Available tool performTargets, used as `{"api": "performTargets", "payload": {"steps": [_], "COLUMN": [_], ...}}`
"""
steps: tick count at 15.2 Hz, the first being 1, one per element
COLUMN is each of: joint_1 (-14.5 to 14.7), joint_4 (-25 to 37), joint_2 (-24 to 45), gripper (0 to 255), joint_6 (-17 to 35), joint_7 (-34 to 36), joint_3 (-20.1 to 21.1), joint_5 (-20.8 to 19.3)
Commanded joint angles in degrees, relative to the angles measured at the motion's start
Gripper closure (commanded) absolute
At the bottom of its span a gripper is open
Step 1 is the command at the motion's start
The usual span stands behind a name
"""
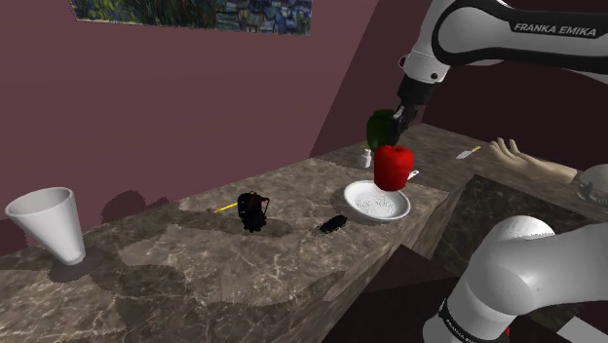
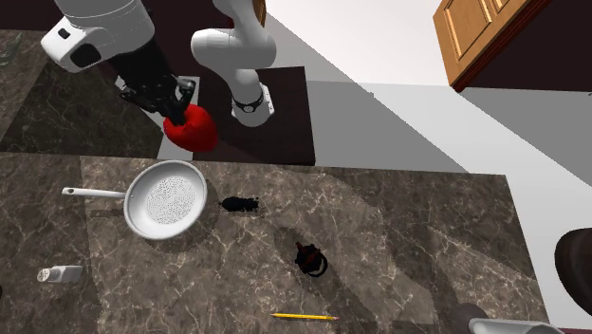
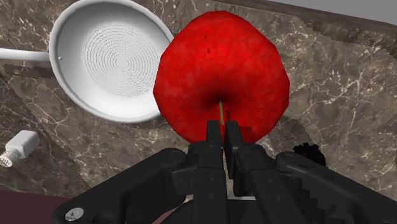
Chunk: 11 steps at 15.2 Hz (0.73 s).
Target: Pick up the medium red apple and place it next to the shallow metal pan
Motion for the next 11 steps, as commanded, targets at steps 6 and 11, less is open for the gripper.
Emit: {"api": "performTargets", "payload": {"steps": [6, 11], "joint_1": [1.9, 2.8], "joint_4": [9.0, 17.9], "joint_2": [15.0, 25.9], "gripper": [255, 255], "joint_6": [6.0, 7.9], "joint_7": [3.2, 5.3], "joint_3": [2.4, 4.0], "joint_5": [1.9, 2.6]}}
